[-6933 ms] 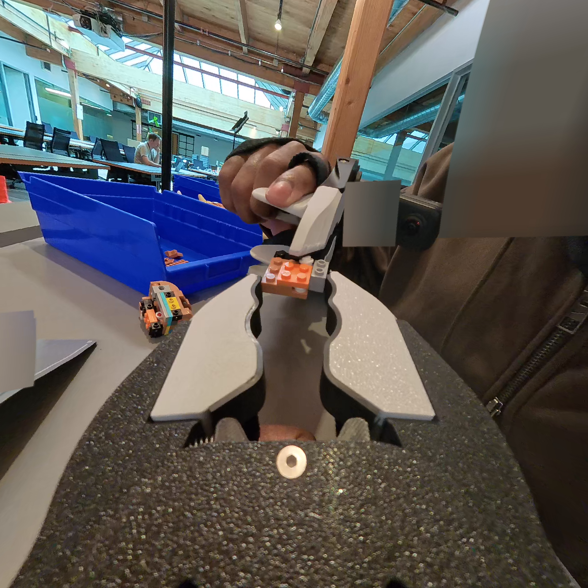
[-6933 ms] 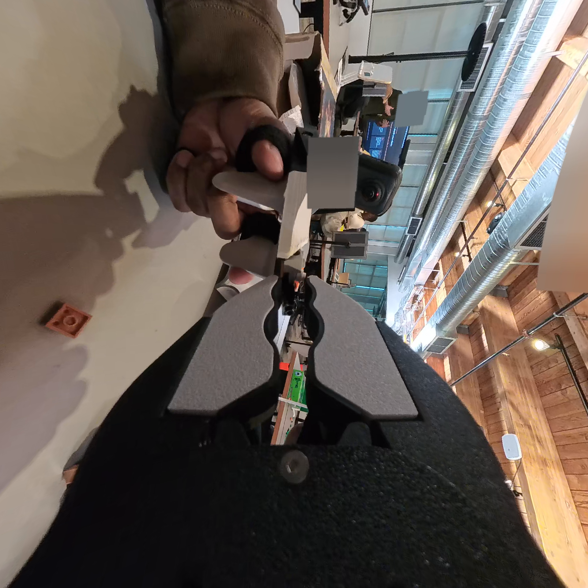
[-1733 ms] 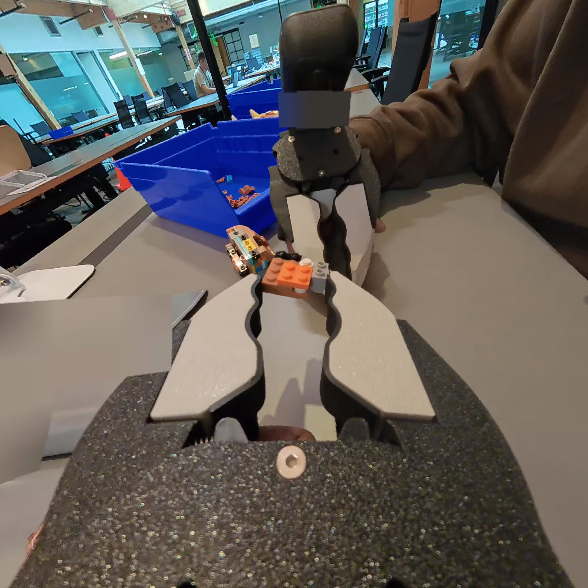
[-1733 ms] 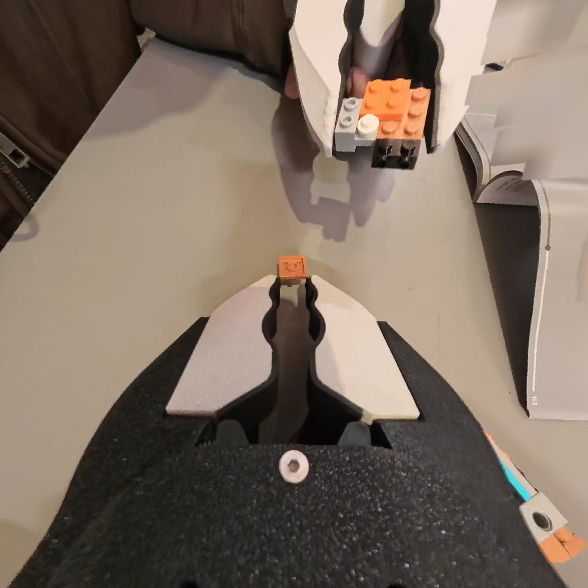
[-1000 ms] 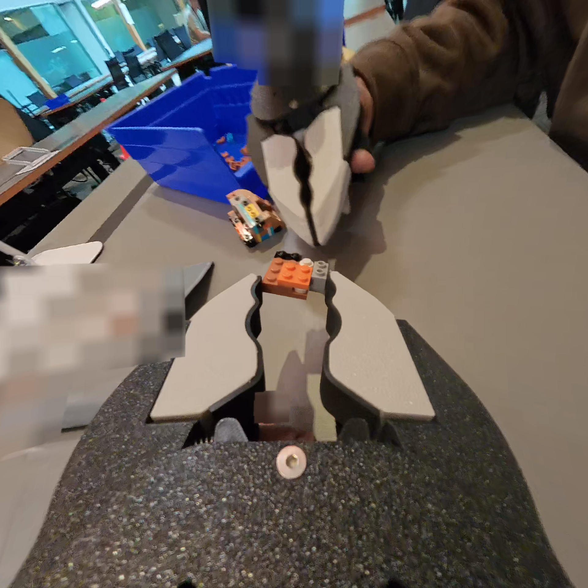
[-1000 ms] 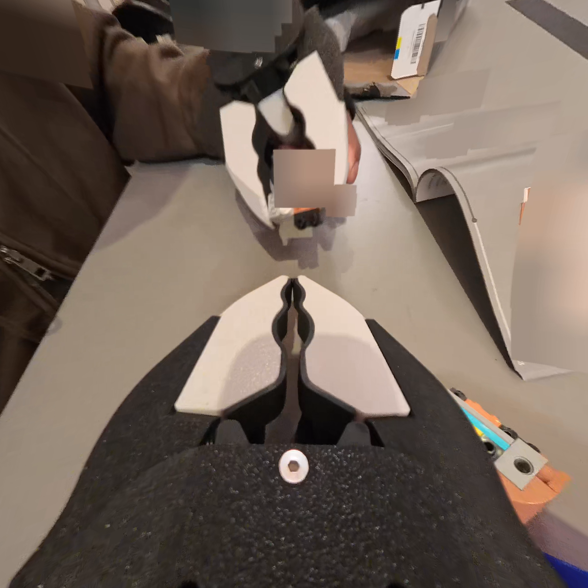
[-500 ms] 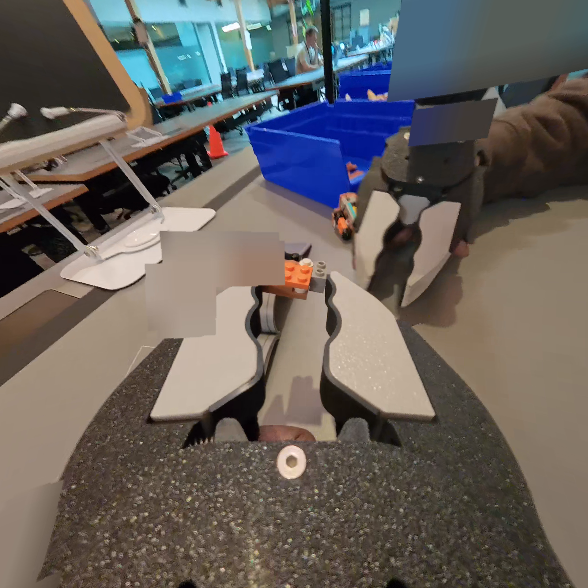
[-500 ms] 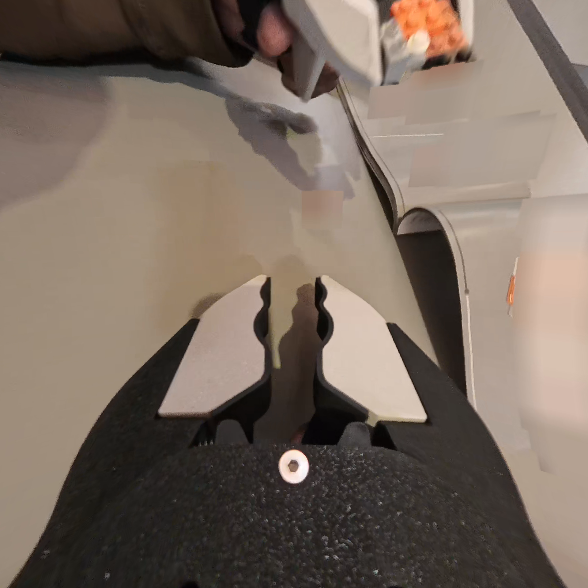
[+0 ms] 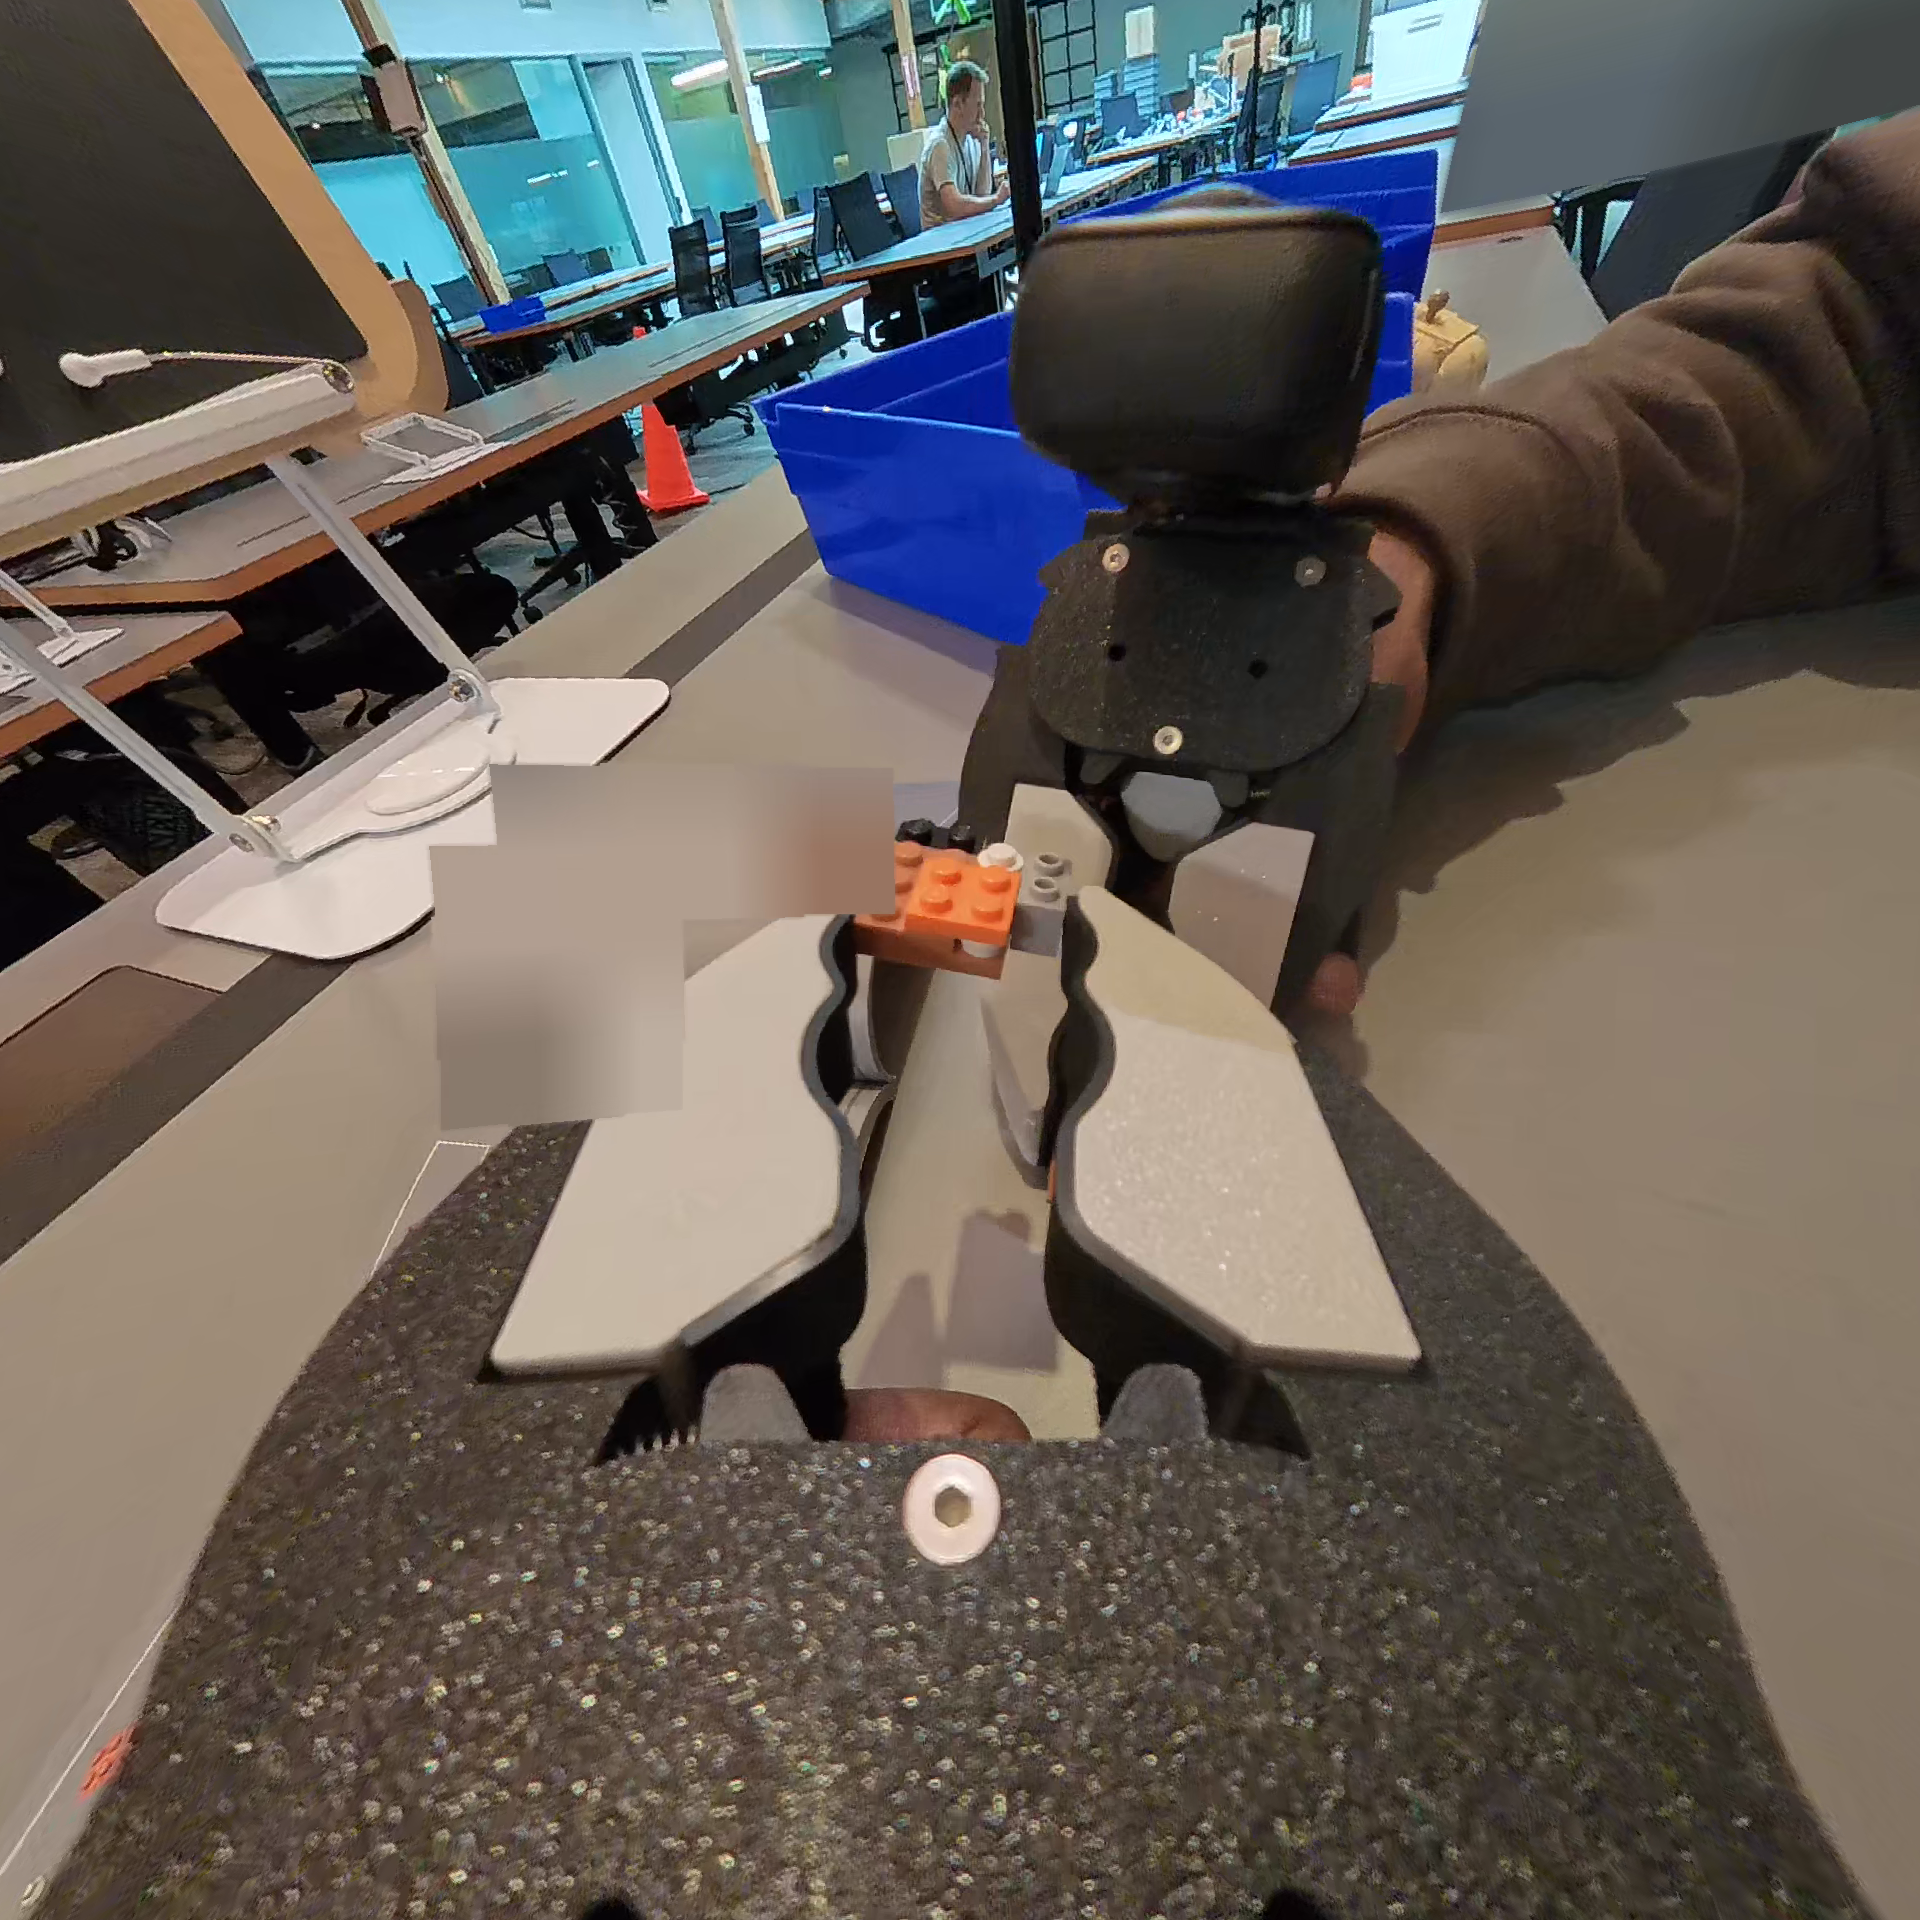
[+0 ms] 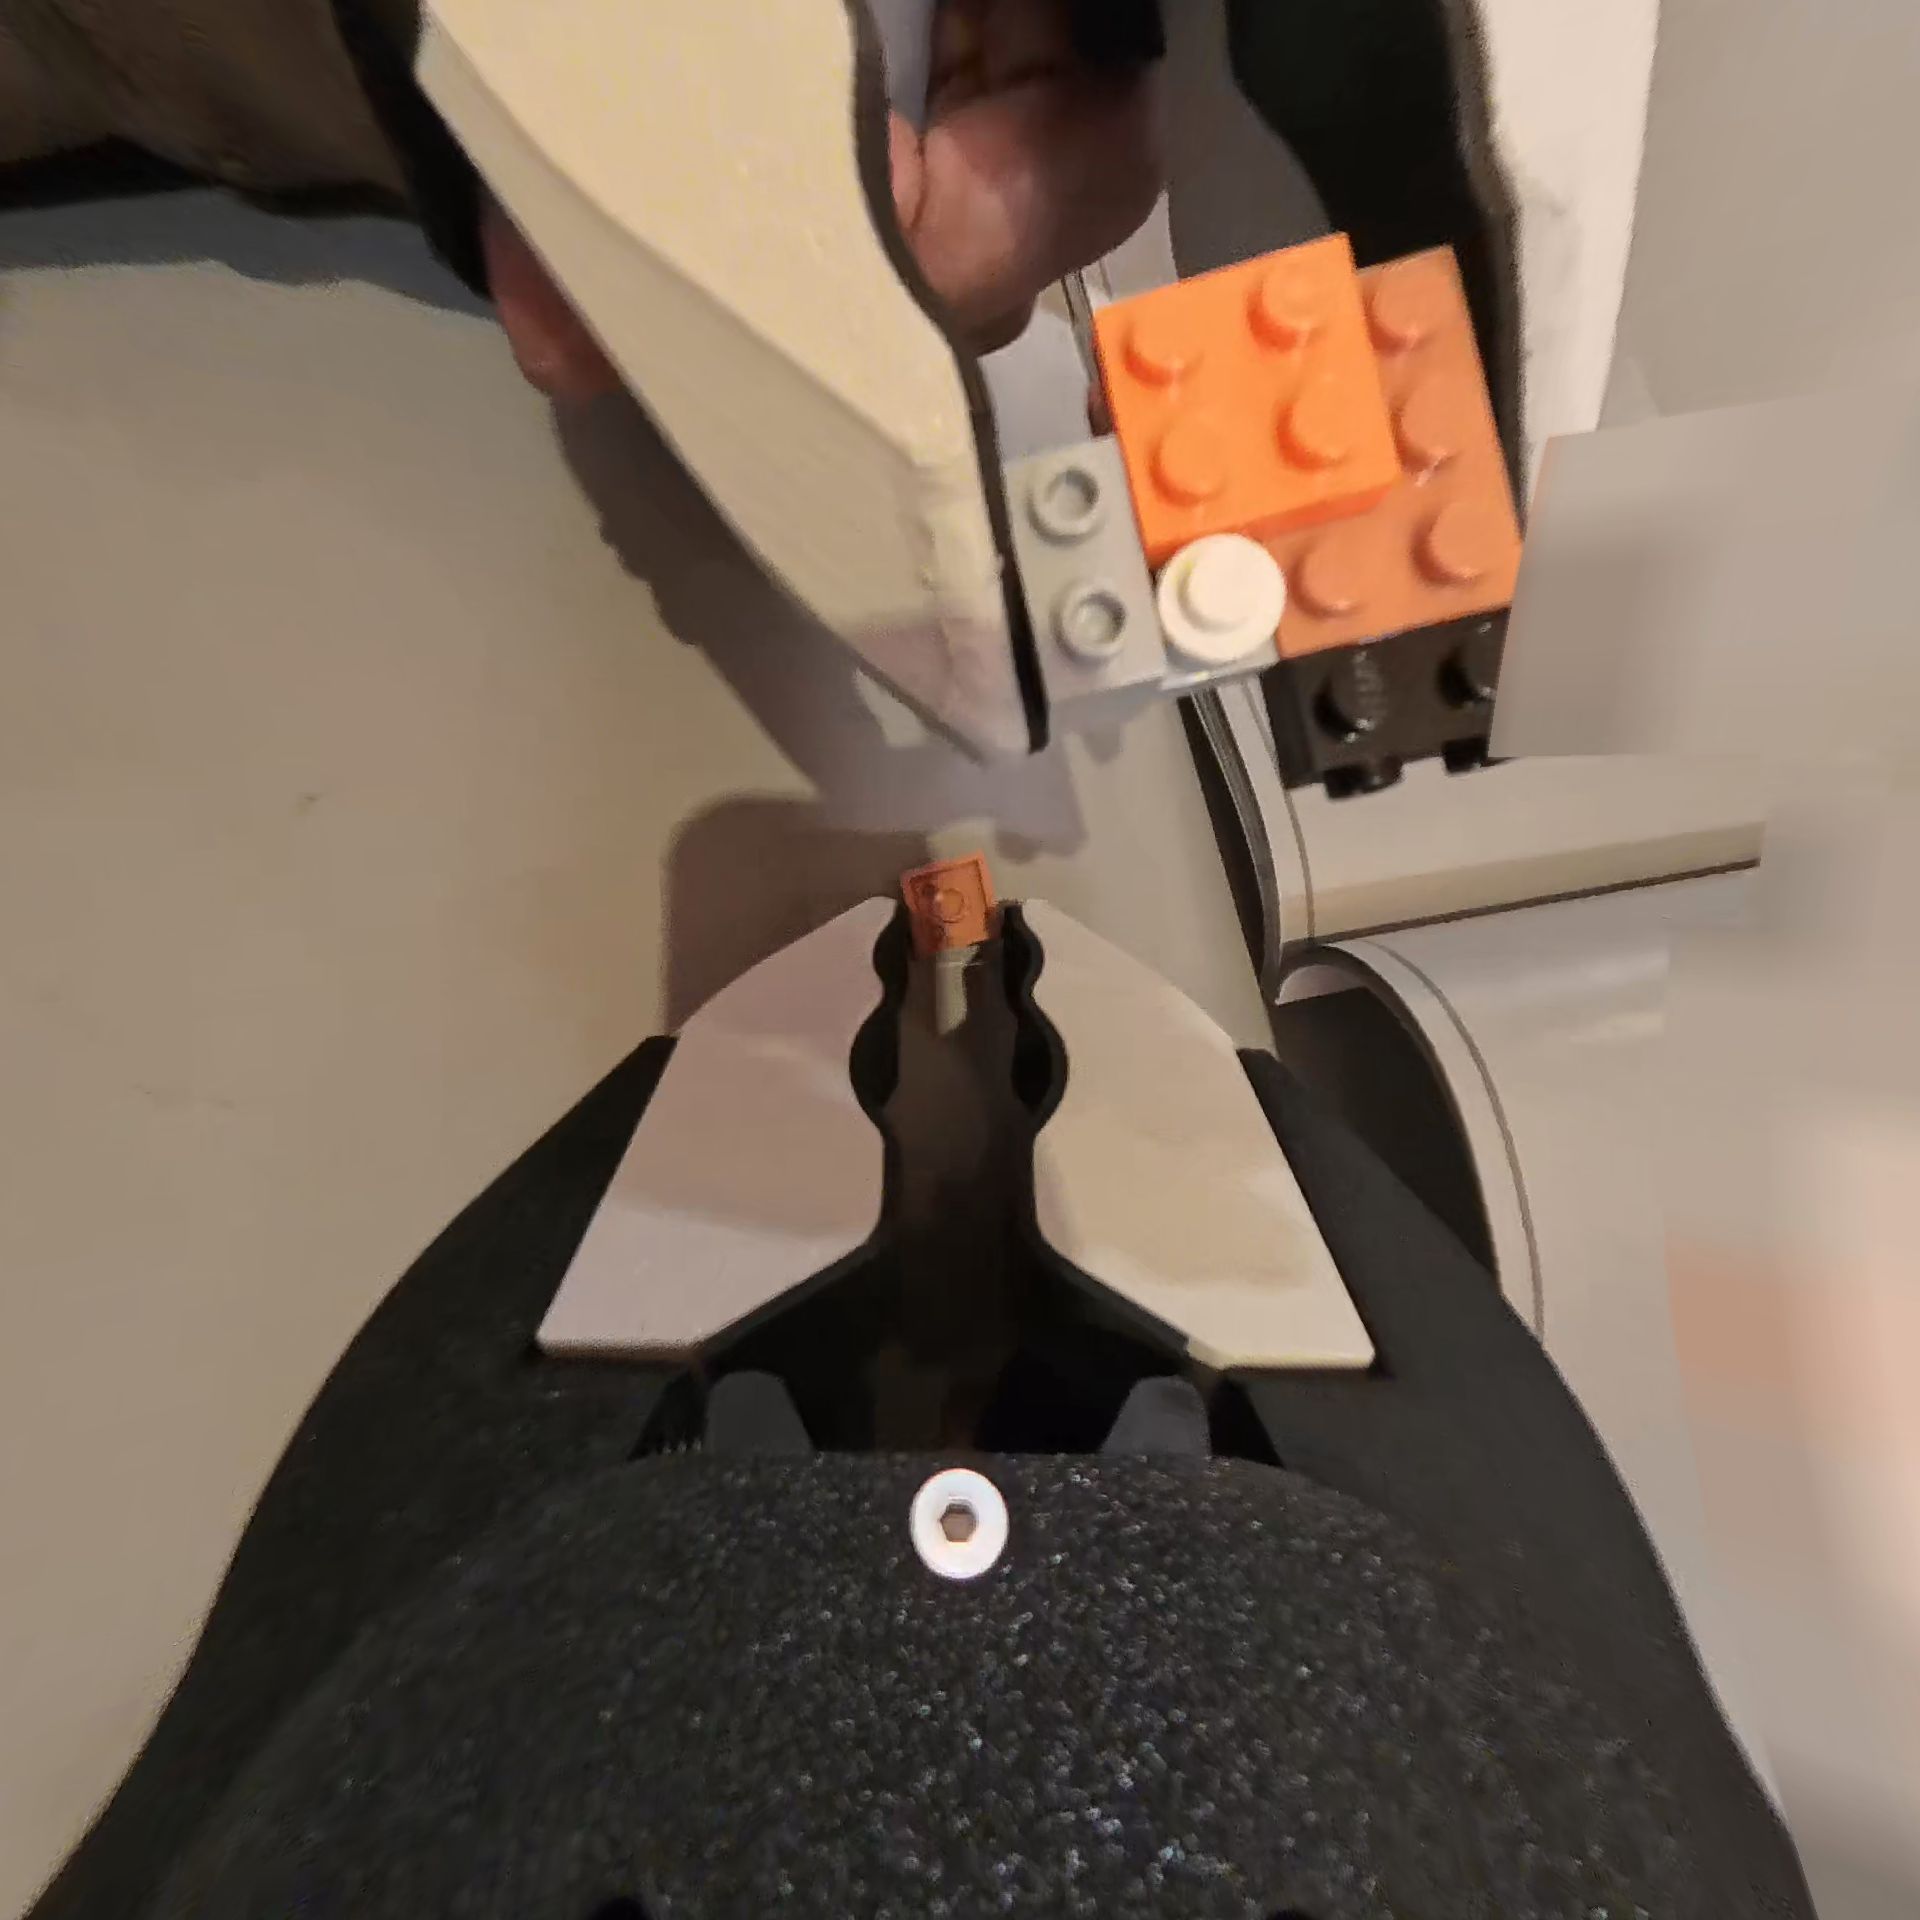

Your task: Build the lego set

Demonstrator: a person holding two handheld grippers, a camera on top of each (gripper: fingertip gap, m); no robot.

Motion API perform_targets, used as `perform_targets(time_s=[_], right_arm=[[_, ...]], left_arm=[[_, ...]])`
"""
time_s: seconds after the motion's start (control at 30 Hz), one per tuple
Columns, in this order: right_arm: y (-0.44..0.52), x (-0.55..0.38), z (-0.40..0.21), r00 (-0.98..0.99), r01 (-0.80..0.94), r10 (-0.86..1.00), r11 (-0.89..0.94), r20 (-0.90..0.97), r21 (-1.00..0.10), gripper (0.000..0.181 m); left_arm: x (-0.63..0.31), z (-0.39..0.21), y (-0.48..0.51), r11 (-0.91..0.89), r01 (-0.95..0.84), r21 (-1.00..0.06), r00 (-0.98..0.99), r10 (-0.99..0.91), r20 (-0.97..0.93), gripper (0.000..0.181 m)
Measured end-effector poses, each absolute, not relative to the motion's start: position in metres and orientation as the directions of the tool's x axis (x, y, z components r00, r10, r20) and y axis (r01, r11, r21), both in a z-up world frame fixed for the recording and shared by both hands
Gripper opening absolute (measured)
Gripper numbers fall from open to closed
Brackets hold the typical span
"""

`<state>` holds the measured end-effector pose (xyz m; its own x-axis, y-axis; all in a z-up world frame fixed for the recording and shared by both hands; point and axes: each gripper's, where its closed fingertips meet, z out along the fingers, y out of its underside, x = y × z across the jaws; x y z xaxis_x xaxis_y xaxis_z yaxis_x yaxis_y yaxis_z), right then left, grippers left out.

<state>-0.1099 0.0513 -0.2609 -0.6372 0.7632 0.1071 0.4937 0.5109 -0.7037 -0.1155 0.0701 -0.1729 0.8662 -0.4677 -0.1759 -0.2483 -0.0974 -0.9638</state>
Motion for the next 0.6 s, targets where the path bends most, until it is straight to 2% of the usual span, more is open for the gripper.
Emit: perform_targets(time_s=[0.2,0.33,0.47,0.6], right_arm=[[0.058,-0.099,-0.242,-0.612,0.361,0.755,0.530,0.234,-0.767,0.017],[0.062,-0.081,-0.192,-0.559,0.098,0.733,0.522,0.388,-0.847,0.017],[0.062,-0.061,-0.135,-0.494,-0.159,0.715,0.485,0.495,-0.860,0.017],[0.063,-0.060,-0.124,-0.490,-0.180,0.700,0.502,0.519,-0.846,0.017]], left_arm=[[-0.115,-0.173,0.069,-0.101,-0.235,-0.967,0.863,-0.479,-0.160,0.038],[-0.104,-0.170,0.065,-0.088,-0.159,-0.983,0.839,-0.537,-0.088,0.038],[-0.081,-0.170,0.057,-0.115,-0.025,-0.993,0.747,-0.662,0.058,0.038],[-0.061,-0.162,0.048,-0.139,0.092,-0.986,0.636,-0.754,0.166,0.038]])
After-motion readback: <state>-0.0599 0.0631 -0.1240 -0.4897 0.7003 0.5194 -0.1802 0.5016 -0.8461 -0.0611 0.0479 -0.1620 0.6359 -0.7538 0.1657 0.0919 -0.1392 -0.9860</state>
